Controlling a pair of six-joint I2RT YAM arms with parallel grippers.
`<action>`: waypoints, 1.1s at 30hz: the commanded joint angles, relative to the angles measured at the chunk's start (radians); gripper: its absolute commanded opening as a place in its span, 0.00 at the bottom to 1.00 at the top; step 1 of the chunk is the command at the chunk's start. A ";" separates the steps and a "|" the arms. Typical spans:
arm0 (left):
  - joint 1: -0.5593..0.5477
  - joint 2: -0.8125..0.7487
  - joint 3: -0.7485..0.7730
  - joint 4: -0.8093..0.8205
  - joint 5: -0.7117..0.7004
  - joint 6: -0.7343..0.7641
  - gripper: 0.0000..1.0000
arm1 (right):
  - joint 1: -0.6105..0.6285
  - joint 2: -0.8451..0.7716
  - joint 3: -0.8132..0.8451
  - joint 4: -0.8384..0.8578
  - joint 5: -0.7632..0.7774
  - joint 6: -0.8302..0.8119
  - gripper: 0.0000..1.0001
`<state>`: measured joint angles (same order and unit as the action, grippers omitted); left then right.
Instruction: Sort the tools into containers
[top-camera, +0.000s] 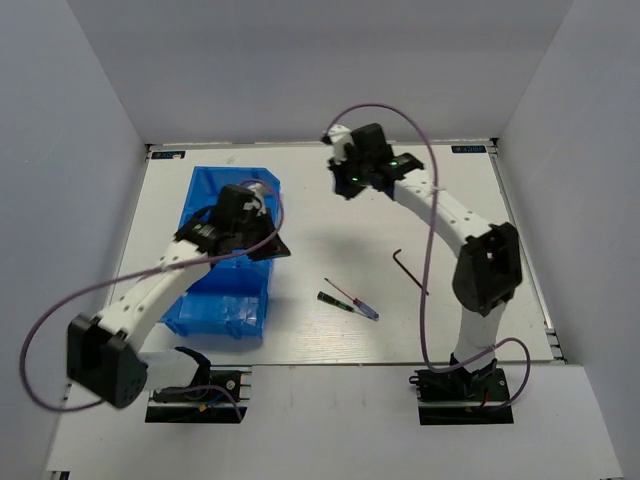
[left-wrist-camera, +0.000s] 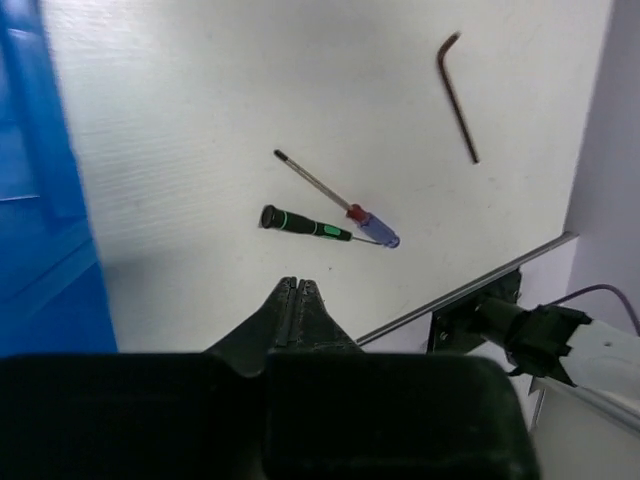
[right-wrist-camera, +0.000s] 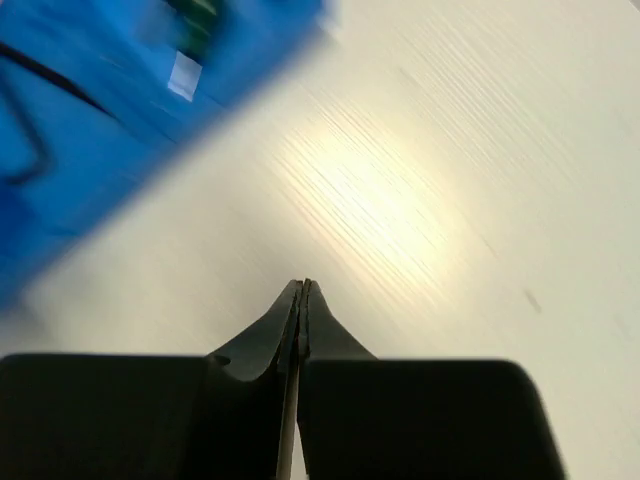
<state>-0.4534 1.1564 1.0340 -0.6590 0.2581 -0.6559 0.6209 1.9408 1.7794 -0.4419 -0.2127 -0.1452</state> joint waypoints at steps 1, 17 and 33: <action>-0.068 0.188 0.078 -0.040 0.026 -0.028 0.00 | -0.101 -0.055 -0.145 -0.302 0.208 -0.060 0.00; -0.373 0.557 0.287 -0.134 -0.122 -0.269 0.64 | -0.285 -0.211 -0.690 -0.291 0.157 -0.200 0.48; -0.469 0.445 0.264 -0.192 -0.316 -0.386 0.66 | -0.271 -0.060 -0.736 -0.136 0.184 -0.180 0.00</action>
<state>-0.9150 1.7065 1.2892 -0.8200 0.0303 -1.0111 0.3382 1.7908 1.1103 -0.6926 0.0090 -0.3225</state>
